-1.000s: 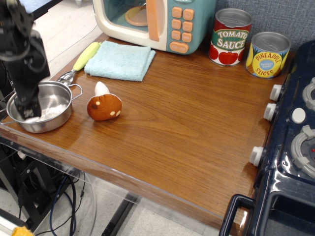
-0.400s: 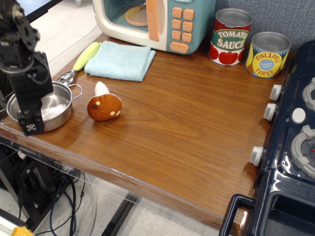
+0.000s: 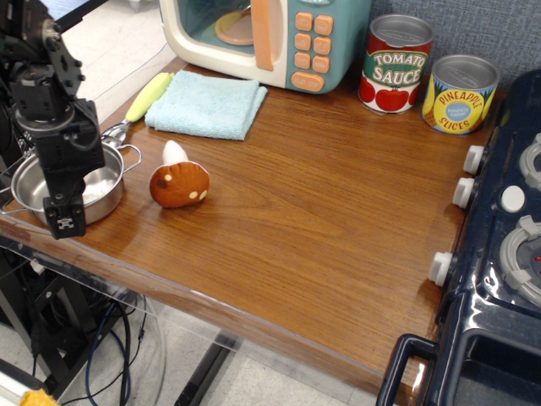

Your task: Pick up the pan and place it in the back right corner

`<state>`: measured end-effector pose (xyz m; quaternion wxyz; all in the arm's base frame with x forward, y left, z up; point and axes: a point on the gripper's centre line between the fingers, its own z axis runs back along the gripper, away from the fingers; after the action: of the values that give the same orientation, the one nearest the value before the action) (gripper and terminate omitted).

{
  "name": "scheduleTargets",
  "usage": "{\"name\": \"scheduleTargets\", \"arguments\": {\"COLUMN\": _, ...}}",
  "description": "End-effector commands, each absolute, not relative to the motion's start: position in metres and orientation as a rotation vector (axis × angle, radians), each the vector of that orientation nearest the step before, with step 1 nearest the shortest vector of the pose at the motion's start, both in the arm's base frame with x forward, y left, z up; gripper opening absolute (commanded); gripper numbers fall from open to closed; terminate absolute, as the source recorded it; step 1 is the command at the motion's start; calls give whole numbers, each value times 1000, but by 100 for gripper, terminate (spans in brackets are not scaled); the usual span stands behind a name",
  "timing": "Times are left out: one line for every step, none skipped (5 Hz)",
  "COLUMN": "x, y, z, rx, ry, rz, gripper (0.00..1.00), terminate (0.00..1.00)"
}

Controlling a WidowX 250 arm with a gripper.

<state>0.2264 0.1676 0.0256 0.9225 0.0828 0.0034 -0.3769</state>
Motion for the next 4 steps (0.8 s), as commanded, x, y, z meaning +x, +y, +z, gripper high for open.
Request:
{"name": "scheduleTargets", "arguments": {"x": 237, "y": 167, "z": 29, "rx": 191, "ry": -9, "rz": -755, "gripper": 0, "terminate": 0}}
{"name": "scheduleTargets", "arguments": {"x": 240, "y": 168, "z": 27, "rx": 191, "ry": -13, "rz": -744, "gripper": 0, "terminate": 0}}
{"name": "scheduleTargets", "arguments": {"x": 241, "y": 172, "z": 30, "rx": 200, "ry": -6, "rz": -738, "gripper": 0, "terminate": 0}}
{"name": "scheduleTargets", "arguments": {"x": 243, "y": 173, "z": 35, "rx": 212, "ry": -18, "rz": -730, "gripper": 0, "terminate": 0}}
